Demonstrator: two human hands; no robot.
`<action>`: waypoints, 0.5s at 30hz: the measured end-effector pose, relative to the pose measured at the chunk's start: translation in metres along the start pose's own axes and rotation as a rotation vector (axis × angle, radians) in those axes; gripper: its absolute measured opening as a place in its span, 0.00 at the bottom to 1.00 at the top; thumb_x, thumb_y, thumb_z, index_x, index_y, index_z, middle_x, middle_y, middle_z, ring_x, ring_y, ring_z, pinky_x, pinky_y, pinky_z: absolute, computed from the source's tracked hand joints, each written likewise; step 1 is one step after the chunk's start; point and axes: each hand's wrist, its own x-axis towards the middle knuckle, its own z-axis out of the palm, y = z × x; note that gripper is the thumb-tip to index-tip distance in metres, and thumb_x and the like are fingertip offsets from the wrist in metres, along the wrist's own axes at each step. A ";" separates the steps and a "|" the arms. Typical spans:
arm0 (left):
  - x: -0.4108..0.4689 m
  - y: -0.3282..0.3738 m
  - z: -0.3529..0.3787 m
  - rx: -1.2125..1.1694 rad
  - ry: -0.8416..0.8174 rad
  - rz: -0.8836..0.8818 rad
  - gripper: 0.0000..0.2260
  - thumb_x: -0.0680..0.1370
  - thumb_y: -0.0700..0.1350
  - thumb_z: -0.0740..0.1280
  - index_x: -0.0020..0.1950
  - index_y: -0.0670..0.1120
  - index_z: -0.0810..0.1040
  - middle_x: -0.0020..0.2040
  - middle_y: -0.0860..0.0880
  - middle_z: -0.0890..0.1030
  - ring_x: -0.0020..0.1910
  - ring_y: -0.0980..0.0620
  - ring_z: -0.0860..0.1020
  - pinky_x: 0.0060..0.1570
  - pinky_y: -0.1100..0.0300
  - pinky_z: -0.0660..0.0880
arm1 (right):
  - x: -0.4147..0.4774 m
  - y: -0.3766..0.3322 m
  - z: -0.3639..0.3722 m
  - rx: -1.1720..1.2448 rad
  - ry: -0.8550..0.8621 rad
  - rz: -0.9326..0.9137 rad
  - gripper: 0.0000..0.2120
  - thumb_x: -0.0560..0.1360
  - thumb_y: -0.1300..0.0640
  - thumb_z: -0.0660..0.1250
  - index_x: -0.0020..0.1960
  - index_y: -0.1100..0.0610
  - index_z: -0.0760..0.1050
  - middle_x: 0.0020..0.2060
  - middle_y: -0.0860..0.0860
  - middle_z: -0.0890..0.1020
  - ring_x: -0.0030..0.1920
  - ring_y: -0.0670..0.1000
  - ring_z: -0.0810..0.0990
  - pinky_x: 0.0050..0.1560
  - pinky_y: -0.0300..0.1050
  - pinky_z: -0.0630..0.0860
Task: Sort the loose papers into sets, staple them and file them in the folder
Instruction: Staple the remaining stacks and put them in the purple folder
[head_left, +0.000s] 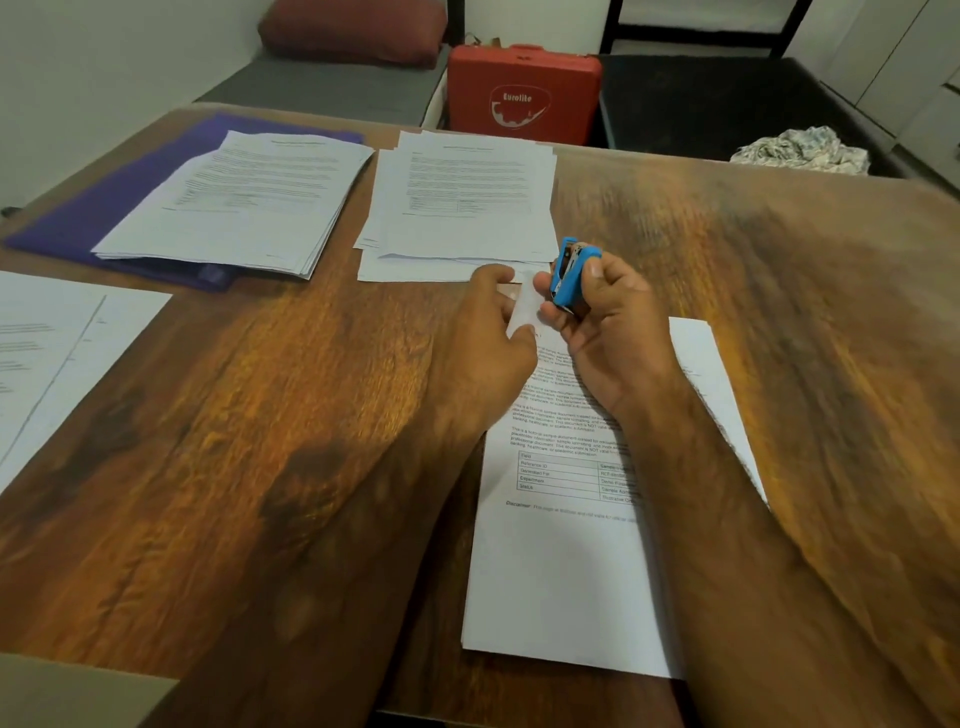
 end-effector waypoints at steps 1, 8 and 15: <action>0.000 0.000 0.001 0.128 0.002 0.031 0.24 0.80 0.41 0.70 0.75 0.50 0.68 0.65 0.50 0.77 0.61 0.53 0.77 0.60 0.59 0.78 | 0.000 0.000 0.000 -0.008 -0.005 -0.002 0.11 0.87 0.60 0.56 0.65 0.58 0.74 0.60 0.58 0.81 0.58 0.56 0.84 0.50 0.46 0.82; 0.011 0.014 0.009 0.377 0.027 -0.051 0.15 0.75 0.47 0.69 0.60 0.46 0.77 0.56 0.48 0.79 0.54 0.50 0.78 0.46 0.61 0.73 | 0.001 0.000 0.001 0.068 0.019 0.012 0.10 0.87 0.60 0.56 0.57 0.56 0.76 0.54 0.56 0.82 0.56 0.55 0.84 0.53 0.47 0.81; 0.018 0.033 0.000 0.183 -0.039 -0.226 0.12 0.79 0.47 0.70 0.59 0.44 0.77 0.51 0.47 0.80 0.50 0.49 0.79 0.49 0.52 0.80 | 0.005 0.003 -0.002 0.117 0.021 0.016 0.09 0.87 0.60 0.57 0.59 0.57 0.76 0.59 0.58 0.81 0.55 0.55 0.84 0.47 0.44 0.82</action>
